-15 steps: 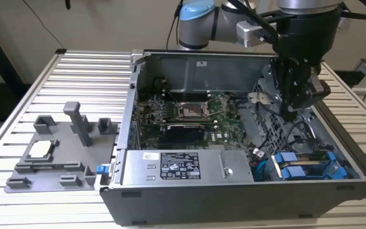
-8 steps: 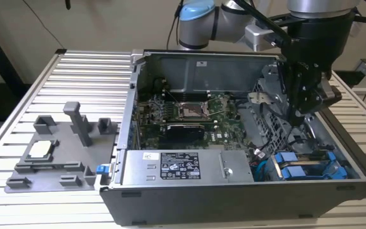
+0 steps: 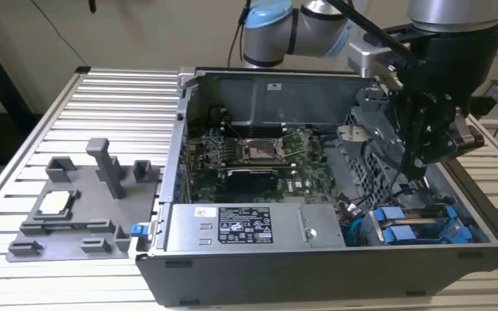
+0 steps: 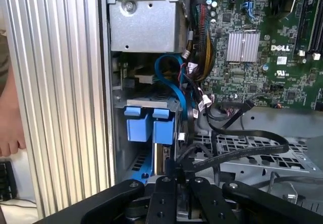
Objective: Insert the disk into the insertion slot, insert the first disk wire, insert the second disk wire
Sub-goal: 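Insert the second disk wire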
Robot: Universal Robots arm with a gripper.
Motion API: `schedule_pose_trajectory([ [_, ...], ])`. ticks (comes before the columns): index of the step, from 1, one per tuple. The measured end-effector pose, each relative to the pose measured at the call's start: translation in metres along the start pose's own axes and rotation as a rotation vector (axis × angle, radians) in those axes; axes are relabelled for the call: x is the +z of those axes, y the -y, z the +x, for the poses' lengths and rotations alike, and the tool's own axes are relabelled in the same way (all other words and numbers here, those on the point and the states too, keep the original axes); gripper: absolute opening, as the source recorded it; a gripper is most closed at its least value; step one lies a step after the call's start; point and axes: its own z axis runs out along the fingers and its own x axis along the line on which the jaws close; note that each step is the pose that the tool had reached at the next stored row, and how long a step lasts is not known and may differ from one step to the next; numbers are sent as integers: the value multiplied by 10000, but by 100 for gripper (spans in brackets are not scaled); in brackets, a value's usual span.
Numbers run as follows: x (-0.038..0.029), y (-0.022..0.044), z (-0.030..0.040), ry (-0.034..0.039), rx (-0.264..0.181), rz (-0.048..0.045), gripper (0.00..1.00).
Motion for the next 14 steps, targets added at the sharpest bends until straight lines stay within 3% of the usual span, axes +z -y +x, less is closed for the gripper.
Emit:
schedule_pose_trajectory([
  [5, 27, 40, 109, 2, -9, -49, 16],
  [11, 59, 38, 287, 6, -11, -64, 16],
  [14, 67, 35, 335, 6, -10, -70, 16],
])
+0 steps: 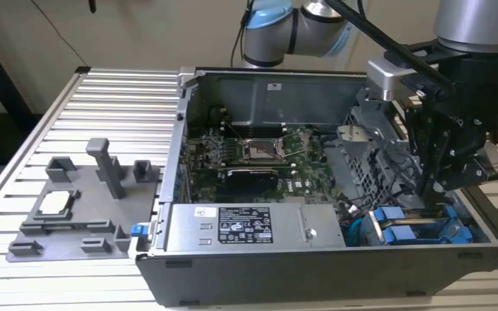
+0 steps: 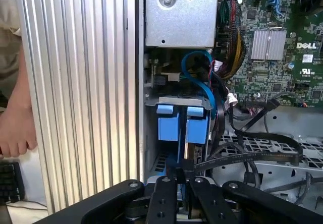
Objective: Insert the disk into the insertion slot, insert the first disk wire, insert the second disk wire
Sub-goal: 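Insert the second disk wire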
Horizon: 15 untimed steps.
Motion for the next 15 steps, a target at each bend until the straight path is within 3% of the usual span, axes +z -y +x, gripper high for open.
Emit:
schedule_pose_trajectory([
  [5, -1, 1, 0, 4, 1, 0, 16],
  [7, 0, 1, 0, 87, 26, 0, 16],
  [9, 0, 1, 0, 282, 88, -2, 16],
  [15, 0, 1, 0, 1119, 415, -15, 16],
])
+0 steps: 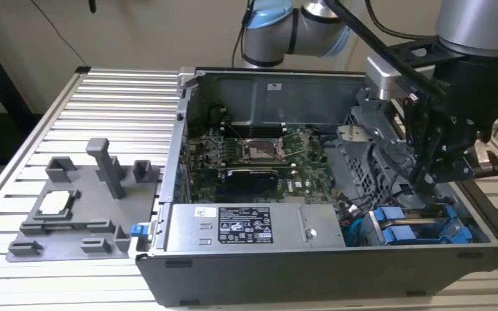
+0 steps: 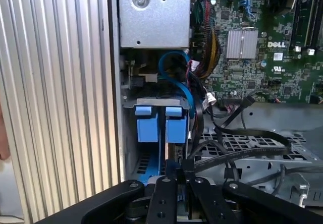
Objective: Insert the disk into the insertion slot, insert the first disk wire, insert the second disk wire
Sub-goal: 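Insert the second disk wire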
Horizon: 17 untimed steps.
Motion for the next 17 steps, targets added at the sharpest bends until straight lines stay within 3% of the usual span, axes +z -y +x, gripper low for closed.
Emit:
schedule_pose_trajectory([
  [2, 0, 0, 0, 251, 111, -5, 16],
  [3, 1, 0, 0, 322, 152, -6, 16],
  [4, 0, 3, 0, 330, 158, -23, 16],
  [5, 2, 12, 0, 331, 155, -99, 16],
  [11, 23, 119, 0, 329, 123, -985, 16],
  [17, 49, 262, -1, 327, 99, -1606, 16],
])
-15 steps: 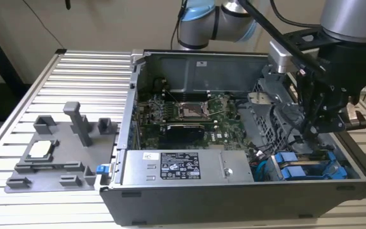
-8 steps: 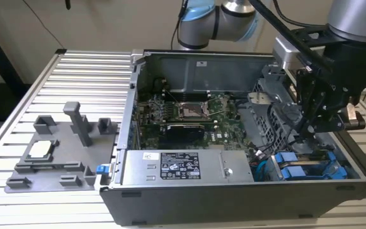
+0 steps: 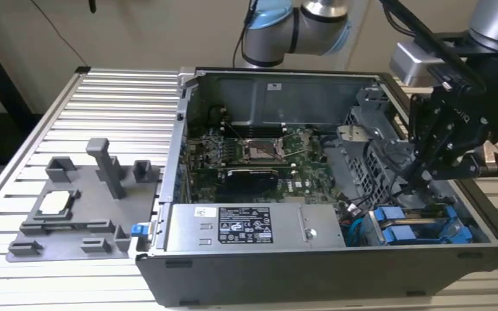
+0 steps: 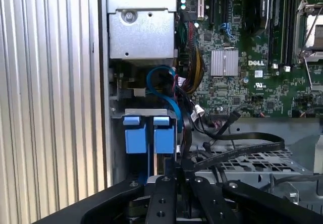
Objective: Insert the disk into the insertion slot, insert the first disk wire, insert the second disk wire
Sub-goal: 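Insert the second disk wire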
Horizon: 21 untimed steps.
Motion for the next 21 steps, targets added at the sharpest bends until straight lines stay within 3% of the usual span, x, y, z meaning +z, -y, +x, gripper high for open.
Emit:
schedule_pose_trajectory([
  [5, 4, 155, 3, -4, -9, -407, 16],
  [7, 6, 205, 9, 5, -12, -510, 16],
  [9, 8, 228, 34, 96, -12, -520, 16],
  [14, 26, 235, 145, 510, -11, -524, 16],
  [17, 29, 235, 148, 581, -13, -521, 16],
  [21, 32, 235, 148, 586, -15, -508, 16],
])
